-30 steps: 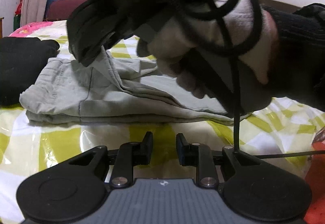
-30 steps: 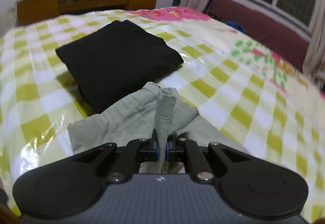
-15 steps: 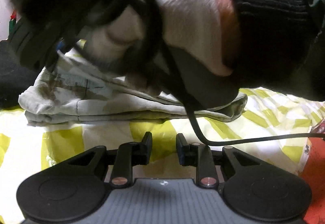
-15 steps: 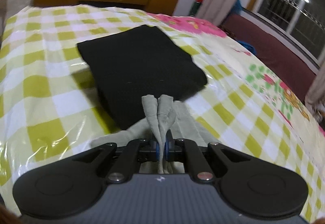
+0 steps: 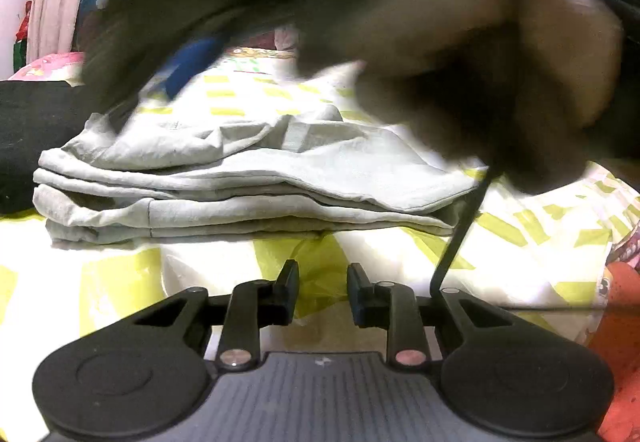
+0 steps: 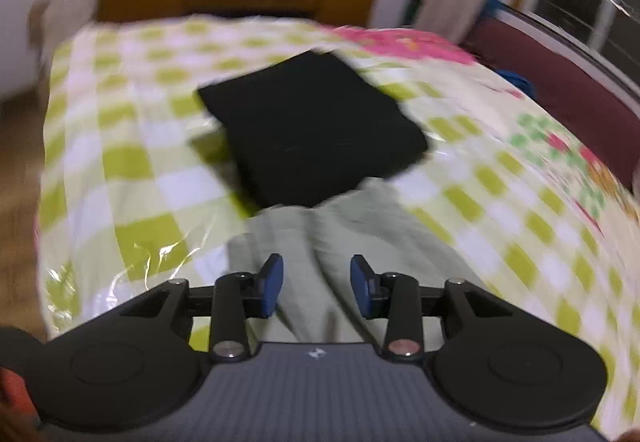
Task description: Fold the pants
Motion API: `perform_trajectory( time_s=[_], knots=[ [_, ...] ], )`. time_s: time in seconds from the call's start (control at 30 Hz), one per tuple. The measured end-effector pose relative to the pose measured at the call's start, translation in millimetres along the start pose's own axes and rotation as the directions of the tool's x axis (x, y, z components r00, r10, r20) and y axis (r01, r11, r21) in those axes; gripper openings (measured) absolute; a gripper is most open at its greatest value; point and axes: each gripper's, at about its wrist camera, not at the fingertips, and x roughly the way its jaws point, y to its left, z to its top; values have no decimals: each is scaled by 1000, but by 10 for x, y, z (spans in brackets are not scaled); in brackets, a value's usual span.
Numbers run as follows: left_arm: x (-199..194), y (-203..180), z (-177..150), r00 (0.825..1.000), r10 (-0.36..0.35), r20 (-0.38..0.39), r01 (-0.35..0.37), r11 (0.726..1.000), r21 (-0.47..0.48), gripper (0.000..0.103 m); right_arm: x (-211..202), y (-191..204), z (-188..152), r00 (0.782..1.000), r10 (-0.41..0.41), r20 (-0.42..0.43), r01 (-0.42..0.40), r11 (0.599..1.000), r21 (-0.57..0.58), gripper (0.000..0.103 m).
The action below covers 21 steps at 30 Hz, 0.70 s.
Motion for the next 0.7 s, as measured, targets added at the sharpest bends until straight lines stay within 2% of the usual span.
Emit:
perform_trajectory(
  time_s=[0.1, 0.17, 0.23, 0.3, 0.37, 0.43, 0.5, 0.6, 0.7],
  knots=[
    [21, -14, -1, 1000, 7, 3, -7, 1000, -3, 41, -390, -455, -273, 998, -68, 0, 68, 985, 161, 44],
    [24, -21, 13, 1000, 11, 2, -11, 1000, -14, 41, -603, -839, -580, 987, -159, -37, 163, 948, 275, 45],
    [40, -39, 31, 1000, 21, -4, -21, 999, -25, 41, -771, -1247, -964, 964, -242, -109, 265, 877, 402, 46],
    [12, -70, 60, 999, 43, -10, -43, 999, -22, 41, -902, -1638, -1382, 956, -247, -156, 291, 772, 565, 46],
    [-29, -74, 110, 997, 70, -18, -70, 997, -14, 41, -965, -1937, -1734, 965, -207, -159, 258, 656, 710, 49],
    [-107, -68, 158, 995, 95, -31, -96, 995, -19, 41, -943, -2123, -2034, 982, -149, -118, 182, 556, 811, 49],
    [-118, -68, 196, 992, 112, -54, -114, 993, -29, 41, -855, -2216, -2223, 993, -98, -72, 111, 496, 861, 49],
    [-101, -80, 249, 986, 140, -96, -142, 990, -18, 41, -738, -2291, -2436, 998, -2, 58, -53, 401, 915, 49],
    [-58, -117, 316, 979, 161, -126, -160, 987, 15, 41, -614, -2352, -2511, 987, 68, 144, -159, 362, 918, 50]
  ],
)
